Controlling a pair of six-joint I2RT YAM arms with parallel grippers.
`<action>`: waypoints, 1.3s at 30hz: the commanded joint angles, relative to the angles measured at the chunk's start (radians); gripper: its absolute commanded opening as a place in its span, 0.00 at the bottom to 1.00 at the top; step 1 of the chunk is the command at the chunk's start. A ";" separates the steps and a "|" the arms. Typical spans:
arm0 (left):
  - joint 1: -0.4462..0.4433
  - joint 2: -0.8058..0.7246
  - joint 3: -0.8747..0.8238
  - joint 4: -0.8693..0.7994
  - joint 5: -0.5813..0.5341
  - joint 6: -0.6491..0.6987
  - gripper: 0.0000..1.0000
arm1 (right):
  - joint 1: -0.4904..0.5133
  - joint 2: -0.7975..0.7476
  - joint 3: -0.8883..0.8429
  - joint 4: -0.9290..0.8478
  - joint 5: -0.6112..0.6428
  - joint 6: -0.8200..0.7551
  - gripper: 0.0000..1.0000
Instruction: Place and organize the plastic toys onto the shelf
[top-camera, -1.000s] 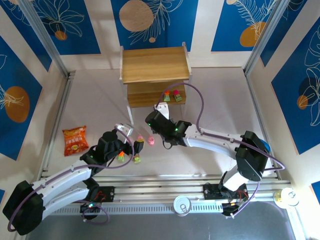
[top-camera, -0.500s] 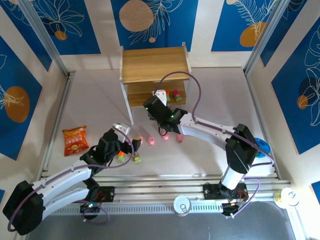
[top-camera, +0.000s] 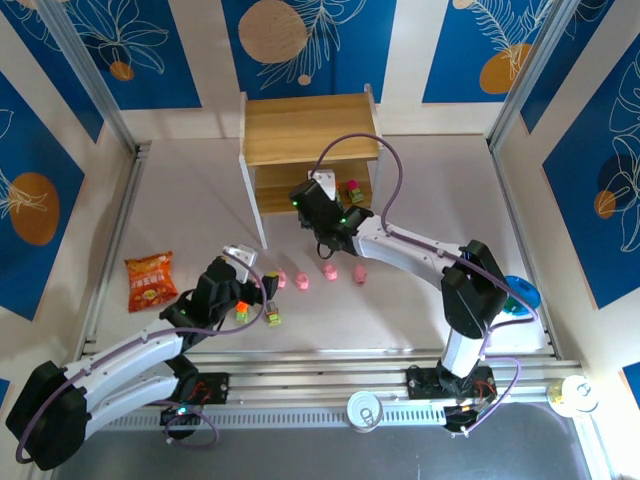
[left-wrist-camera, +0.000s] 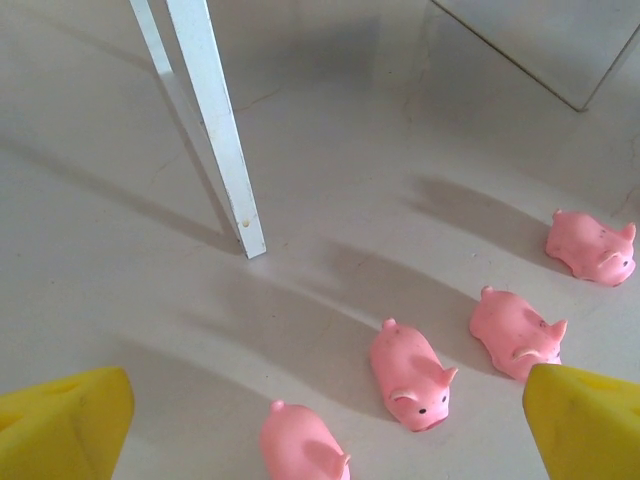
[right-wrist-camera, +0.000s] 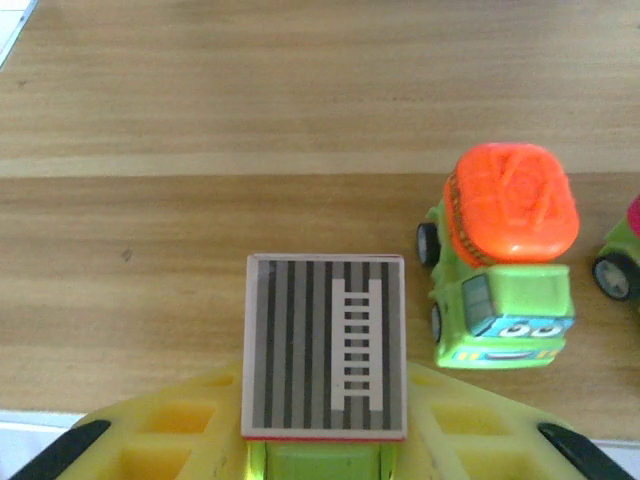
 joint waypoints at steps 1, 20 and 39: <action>0.014 0.005 0.027 -0.011 -0.014 -0.014 1.00 | -0.019 0.015 0.035 0.021 -0.016 -0.015 0.35; 0.022 0.016 0.029 -0.005 -0.003 -0.016 1.00 | -0.040 0.072 0.095 0.038 -0.060 -0.031 0.35; 0.027 0.016 0.028 0.001 0.007 -0.017 1.00 | -0.039 0.067 0.065 0.057 -0.052 -0.040 0.42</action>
